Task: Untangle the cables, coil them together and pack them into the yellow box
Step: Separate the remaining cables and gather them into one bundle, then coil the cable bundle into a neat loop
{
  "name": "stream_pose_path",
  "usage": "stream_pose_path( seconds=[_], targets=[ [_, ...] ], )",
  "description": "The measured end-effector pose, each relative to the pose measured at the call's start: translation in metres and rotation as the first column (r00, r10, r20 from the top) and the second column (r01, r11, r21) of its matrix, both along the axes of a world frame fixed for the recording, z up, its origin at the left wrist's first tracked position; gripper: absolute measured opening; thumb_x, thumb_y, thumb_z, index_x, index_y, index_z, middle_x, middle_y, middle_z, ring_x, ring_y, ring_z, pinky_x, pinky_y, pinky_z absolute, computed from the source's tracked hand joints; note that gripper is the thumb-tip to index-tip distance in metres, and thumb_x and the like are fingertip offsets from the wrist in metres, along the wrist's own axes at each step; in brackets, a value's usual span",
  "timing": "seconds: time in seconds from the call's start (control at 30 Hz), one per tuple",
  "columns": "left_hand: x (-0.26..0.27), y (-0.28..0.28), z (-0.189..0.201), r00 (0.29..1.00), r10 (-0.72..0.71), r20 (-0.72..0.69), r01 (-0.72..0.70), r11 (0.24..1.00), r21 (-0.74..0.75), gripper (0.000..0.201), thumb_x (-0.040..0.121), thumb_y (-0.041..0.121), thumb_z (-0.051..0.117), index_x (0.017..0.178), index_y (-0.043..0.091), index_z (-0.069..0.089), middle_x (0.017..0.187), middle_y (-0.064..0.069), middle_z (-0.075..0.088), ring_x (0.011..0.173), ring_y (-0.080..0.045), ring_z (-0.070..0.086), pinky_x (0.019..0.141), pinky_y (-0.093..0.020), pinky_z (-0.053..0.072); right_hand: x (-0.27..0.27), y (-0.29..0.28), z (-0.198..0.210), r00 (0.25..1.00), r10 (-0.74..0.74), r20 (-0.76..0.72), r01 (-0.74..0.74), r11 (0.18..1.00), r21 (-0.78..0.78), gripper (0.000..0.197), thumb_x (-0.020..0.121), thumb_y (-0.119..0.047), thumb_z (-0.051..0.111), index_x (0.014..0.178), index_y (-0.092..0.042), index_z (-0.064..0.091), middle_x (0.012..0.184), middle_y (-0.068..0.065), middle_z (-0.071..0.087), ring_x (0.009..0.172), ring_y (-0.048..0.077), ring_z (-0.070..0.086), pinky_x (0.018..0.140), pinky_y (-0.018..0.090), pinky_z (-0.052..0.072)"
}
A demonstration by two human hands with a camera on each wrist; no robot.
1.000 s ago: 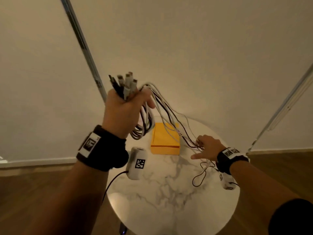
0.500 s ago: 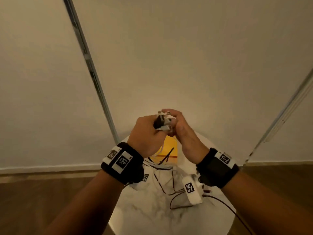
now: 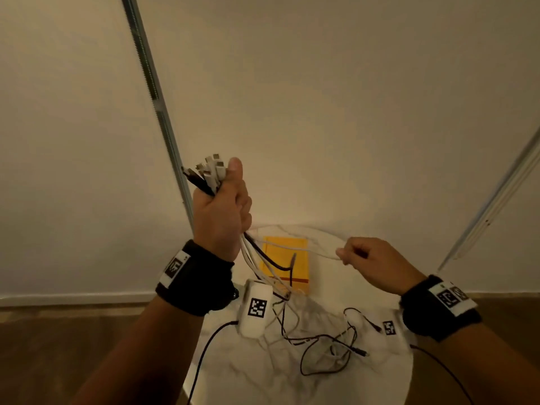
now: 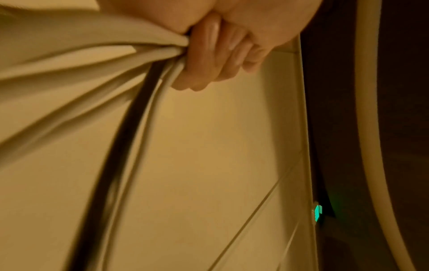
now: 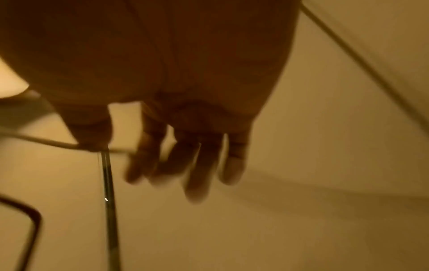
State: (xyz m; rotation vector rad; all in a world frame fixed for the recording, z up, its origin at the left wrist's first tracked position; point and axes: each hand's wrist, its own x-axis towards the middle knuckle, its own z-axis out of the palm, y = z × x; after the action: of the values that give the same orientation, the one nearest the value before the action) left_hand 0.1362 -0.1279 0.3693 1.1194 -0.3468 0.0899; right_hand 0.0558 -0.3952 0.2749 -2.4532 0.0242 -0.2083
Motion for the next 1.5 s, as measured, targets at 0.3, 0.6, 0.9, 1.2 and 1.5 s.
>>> stream_pose_path(
  seconds=[0.3, 0.6, 0.9, 1.2, 1.5],
  targets=[
    [-0.014, -0.040, -0.018, 0.933, -0.357, -0.036, 0.346, 0.922, -0.174, 0.067, 0.090, 0.050, 0.072, 0.064, 0.014, 0.022, 0.054, -0.005, 0.010, 0.046, -0.019, 0.013, 0.045, -0.027, 0.024, 0.009, 0.115, 0.087, 0.918, 0.364, 0.155, -0.384, 0.722, 0.576, 0.054, 0.094, -0.051, 0.057, 0.133, -0.016, 0.045, 0.119, 0.003, 0.067, 0.113, 0.018, 0.067, 0.099, 0.037, 0.054],
    [0.004, -0.011, -0.011, 0.994, -0.100, -0.044, 0.094, 0.986, -0.135, 0.054, 0.107, 0.033, 0.052, 0.054, 0.021, 0.045, 0.051, 0.004, 0.035, 0.050, -0.013, 0.043, 0.058, -0.029, 0.047, 0.026, 0.110, 0.075, 0.947, 0.315, 0.064, -0.318, 0.947, 0.047, 0.049, 0.102, -0.046, 0.052, 0.080, -0.002, 0.055, 0.062, 0.005, 0.041, 0.053, 0.015, 0.037, 0.054, 0.035, 0.031],
    [0.024, 0.022, -0.039, 0.967, 0.184, -0.178, -0.155, 0.974, 0.167, 0.071, 0.083, 0.045, 0.082, 0.140, 0.016, 0.053, 0.147, -0.003, 0.055, 0.133, -0.016, 0.054, 0.114, -0.042, 0.043, 0.036, 0.094, 0.070, 0.977, 0.198, -0.084, -0.212, 0.953, -0.215, 0.046, 0.108, -0.045, 0.036, 0.072, -0.016, 0.038, 0.067, 0.004, 0.037, 0.059, 0.019, 0.033, 0.055, 0.031, 0.026],
    [0.001, 0.006, -0.089, 0.695, -0.541, 0.473, -0.432, 0.212, 0.877, 0.061, 0.092, 0.034, 0.066, 0.145, 0.013, 0.046, 0.128, -0.010, 0.065, 0.116, -0.032, 0.061, 0.105, -0.044, 0.044, 0.033, 0.099, 0.065, 0.890, 0.317, -0.326, -0.440, 0.784, -0.438, 0.035, 0.105, -0.044, 0.044, 0.083, -0.020, 0.057, 0.078, 0.003, 0.060, 0.067, 0.022, 0.053, 0.067, 0.038, 0.044],
    [-0.004, 0.015, -0.080, 0.902, -0.253, 0.351, -0.131, 0.614, 0.778, 0.044, 0.098, 0.052, 0.056, 0.072, 0.018, 0.060, 0.059, -0.005, 0.059, 0.051, -0.015, 0.054, 0.050, -0.036, 0.043, 0.029, 0.073, 0.089, 0.932, 0.362, -0.006, -0.330, 0.844, -0.423, 0.048, 0.095, -0.064, 0.048, 0.080, -0.020, 0.061, 0.064, 0.001, 0.054, 0.059, 0.021, 0.051, 0.055, 0.037, 0.039]
  ],
)
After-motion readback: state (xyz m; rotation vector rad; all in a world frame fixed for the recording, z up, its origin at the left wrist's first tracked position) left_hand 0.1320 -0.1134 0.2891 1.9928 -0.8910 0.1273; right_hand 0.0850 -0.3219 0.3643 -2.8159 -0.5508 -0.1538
